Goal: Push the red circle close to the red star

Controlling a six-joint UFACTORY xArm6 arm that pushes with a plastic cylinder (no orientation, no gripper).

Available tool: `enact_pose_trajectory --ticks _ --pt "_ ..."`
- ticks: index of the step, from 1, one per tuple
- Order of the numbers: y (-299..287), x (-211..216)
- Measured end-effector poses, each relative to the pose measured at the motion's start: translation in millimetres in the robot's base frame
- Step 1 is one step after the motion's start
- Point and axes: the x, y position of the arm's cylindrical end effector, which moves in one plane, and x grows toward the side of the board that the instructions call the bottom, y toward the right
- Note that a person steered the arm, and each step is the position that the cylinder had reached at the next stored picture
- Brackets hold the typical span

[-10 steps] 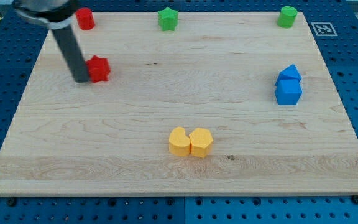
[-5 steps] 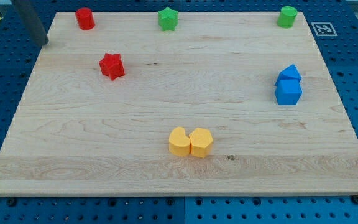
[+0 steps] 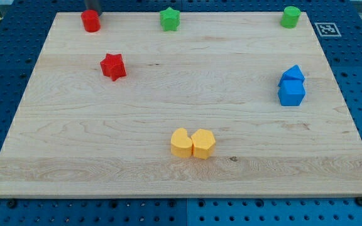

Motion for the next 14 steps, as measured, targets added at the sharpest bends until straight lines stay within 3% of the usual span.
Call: enact_pose_trajectory --ticks 2,5,9,12,13,14 --pt "-35 0" --pt "-13 5" --pt "54 115" --pt "45 86" --pt "12 92" --pt "16 100"
